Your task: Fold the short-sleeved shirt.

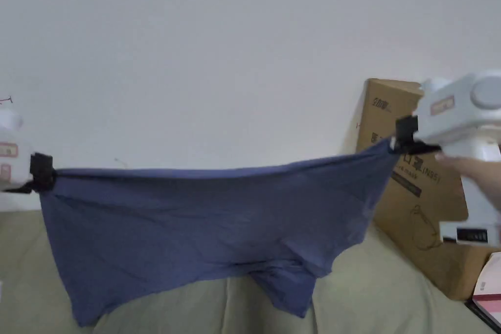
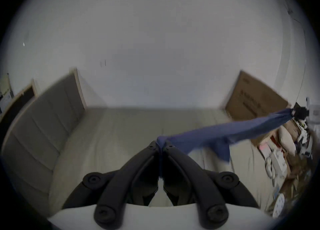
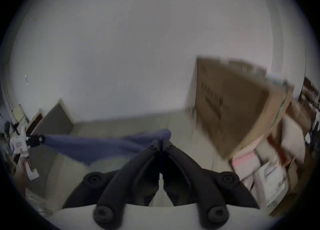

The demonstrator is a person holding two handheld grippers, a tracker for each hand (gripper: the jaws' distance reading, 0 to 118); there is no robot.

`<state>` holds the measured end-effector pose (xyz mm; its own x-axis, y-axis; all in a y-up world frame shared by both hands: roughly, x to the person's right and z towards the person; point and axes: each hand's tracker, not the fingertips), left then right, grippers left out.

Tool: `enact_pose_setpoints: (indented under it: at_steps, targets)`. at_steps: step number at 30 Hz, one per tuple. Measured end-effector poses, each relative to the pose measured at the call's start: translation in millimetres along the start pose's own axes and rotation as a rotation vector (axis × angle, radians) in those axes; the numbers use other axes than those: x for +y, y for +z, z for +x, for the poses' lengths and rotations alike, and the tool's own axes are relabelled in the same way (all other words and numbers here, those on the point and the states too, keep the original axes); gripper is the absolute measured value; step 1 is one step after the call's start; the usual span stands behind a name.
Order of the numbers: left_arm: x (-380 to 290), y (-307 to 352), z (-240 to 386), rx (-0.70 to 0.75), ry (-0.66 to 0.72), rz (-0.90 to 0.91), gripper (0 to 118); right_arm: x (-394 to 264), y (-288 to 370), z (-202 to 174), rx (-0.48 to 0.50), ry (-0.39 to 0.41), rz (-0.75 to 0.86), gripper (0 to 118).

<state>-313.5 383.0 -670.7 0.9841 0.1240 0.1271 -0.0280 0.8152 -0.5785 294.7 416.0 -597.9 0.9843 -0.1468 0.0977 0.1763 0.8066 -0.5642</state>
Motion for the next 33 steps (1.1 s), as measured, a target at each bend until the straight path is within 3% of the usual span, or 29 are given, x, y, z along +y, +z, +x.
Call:
enact_pose_setpoints:
  at_steps: [4,9,11,12,16,19,22,25,27,28,29,30,31,32,33]
  targets:
    - [-126.8,-11.4,-6.6,-0.038,0.026,-0.195,2,-165.4,-11.2,32.8,0.043,-0.047,-0.266,1]
    - [-264.1,16.3,-8.2,-0.103,-0.024,-0.368,2,-326.8,39.1,62.8,0.006,-0.049,-0.446,2]
    - [-308.5,34.2,-8.4,-0.116,-0.057,-0.424,2,-372.5,62.0,93.8,0.033,-0.183,-0.505,1]
    - [-324.9,42.0,-8.9,-0.118,-0.072,-0.441,2,-389.7,75.1,102.0,0.032,-0.217,-0.511,2]
    - [-376.5,68.1,-28.3,-0.121,-0.067,-0.472,2,-446.7,127.8,126.7,-0.032,-0.202,-0.572,2]
    - [-397.6,100.2,-30.6,-0.154,-0.034,-0.469,2,-464.9,155.0,137.0,-0.005,-0.199,-0.583,2]
    - [-413.6,124.2,-33.8,-0.175,-0.028,-0.491,2,-470.7,168.3,138.1,0.004,-0.208,-0.584,2]
    - [-430.6,138.4,-36.1,-0.166,-0.026,-0.531,4,-473.2,181.1,111.8,0.029,-0.199,-0.616,2]
    - [-438.7,147.0,-38.9,-0.169,-0.028,-0.533,12,-472.9,181.3,102.2,0.005,-0.113,-0.618,2]
    - [-440.1,150.4,-40.2,-0.168,-0.03,-0.532,23,-471.2,181.1,97.1,-0.007,-0.075,-0.609,2]
    - [-440.2,153.0,-41.6,-0.164,-0.036,-0.534,46,-468.8,180.6,93.1,-0.016,-0.053,-0.604,4]
    - [-439.7,155.9,-45.2,-0.144,-0.047,-0.537,86,-466.3,181.1,90.2,-0.015,-0.053,-0.6,33]
    - [-439.0,159.4,-48.8,-0.138,-0.043,-0.537,101,-464.9,183.6,87.4,-0.022,-0.052,-0.595,70]
    - [-437.5,163.4,-51.9,-0.136,-0.02,-0.524,102,-463.0,184.2,84.6,-0.037,-0.046,-0.592,98]
    - [-433.5,169.3,-56.0,-0.146,0.027,-0.489,101,-461.0,185.6,80.7,-0.048,-0.042,-0.59,108]
